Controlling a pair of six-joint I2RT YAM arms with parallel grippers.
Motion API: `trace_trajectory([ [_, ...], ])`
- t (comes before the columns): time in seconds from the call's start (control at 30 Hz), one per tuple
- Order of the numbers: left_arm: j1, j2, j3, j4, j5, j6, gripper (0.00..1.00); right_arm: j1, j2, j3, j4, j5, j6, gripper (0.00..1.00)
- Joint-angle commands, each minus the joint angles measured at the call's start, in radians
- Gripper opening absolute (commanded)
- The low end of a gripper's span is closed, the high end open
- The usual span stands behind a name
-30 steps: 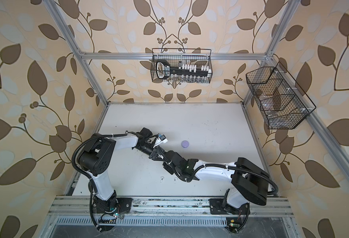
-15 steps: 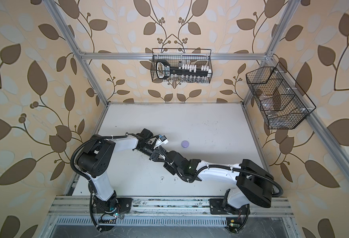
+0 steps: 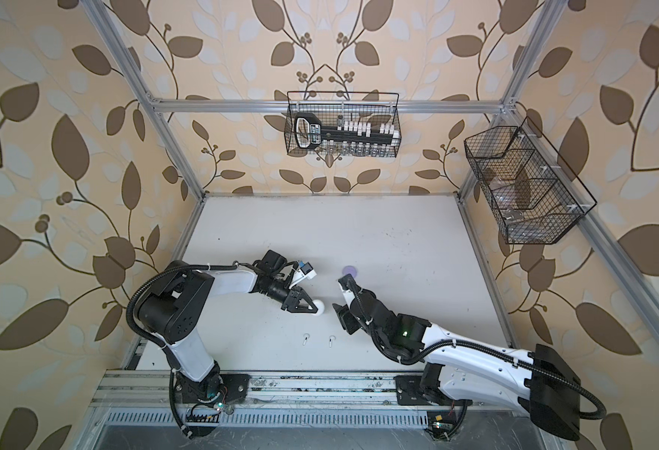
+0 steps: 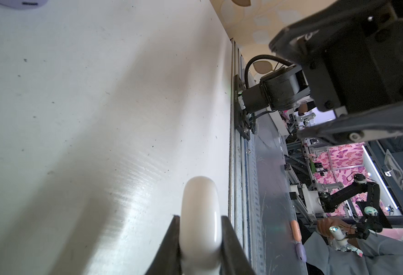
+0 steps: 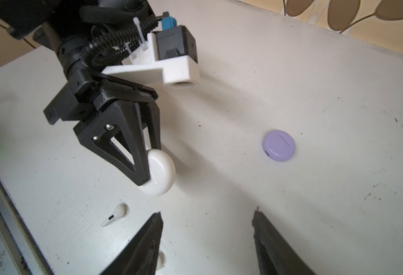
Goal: Insert wireless bluetooth earbuds into charging case
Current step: Pass the charging case.
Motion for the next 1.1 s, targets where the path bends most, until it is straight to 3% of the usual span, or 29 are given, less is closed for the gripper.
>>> trace_trajectory([
  [0.0,-0.019,-0.065,-0.038,0.165,-0.035,-0.063,0.1,-0.002,0.016,-0.012,-0.03,-0.01,0.137,0.62],
  [0.27,-0.061,-0.134,-0.171,0.467,-0.118,-0.107,0.11,-0.003,0.149,0.036,-0.012,-0.057,0.265,0.62],
  [0.67,-0.071,-0.208,-0.401,0.93,-0.219,-0.116,0.1,-0.013,0.131,-0.008,0.08,-0.15,0.292,0.6],
  [1.07,-0.08,-0.218,-0.489,1.115,-0.301,-0.096,0.1,0.017,0.218,0.028,0.096,-0.213,0.255,0.46],
])
